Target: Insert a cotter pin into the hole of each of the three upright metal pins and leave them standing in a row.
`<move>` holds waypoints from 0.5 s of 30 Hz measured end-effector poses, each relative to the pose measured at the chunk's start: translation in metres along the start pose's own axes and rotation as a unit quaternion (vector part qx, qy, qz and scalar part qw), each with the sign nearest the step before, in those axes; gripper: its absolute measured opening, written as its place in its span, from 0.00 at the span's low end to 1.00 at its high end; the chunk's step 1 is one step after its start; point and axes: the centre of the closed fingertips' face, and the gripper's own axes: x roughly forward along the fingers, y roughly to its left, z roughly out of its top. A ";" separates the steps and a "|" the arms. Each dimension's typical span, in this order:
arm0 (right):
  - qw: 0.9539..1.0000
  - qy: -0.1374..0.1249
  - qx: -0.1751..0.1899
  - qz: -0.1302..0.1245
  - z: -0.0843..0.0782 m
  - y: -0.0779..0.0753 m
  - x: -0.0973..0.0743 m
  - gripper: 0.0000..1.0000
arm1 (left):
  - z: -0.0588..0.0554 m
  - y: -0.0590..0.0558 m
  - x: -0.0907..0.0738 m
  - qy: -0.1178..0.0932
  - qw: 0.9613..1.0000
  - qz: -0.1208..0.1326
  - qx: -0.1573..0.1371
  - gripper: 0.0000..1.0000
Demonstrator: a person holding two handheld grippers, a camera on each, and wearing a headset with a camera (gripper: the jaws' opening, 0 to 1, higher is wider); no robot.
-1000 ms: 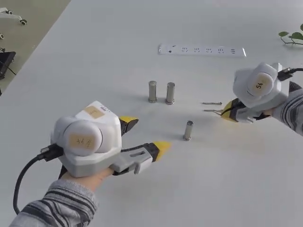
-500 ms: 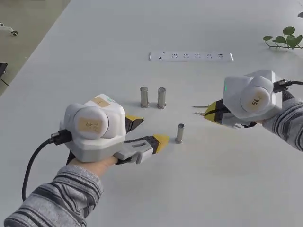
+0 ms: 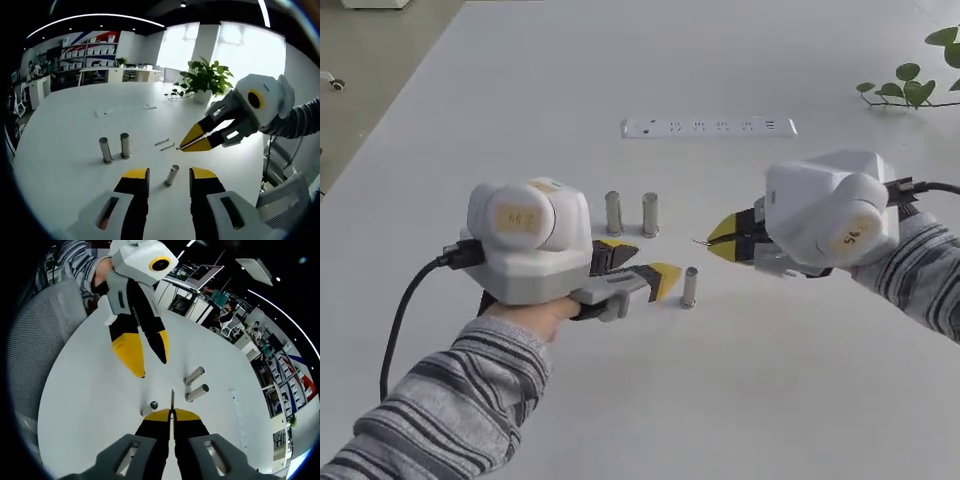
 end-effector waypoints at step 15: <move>0.998 -0.028 -0.054 0.005 0.032 0.004 -0.001 0.00 | 0.015 -0.015 -0.003 -0.029 0.996 -0.047 -0.062 0.09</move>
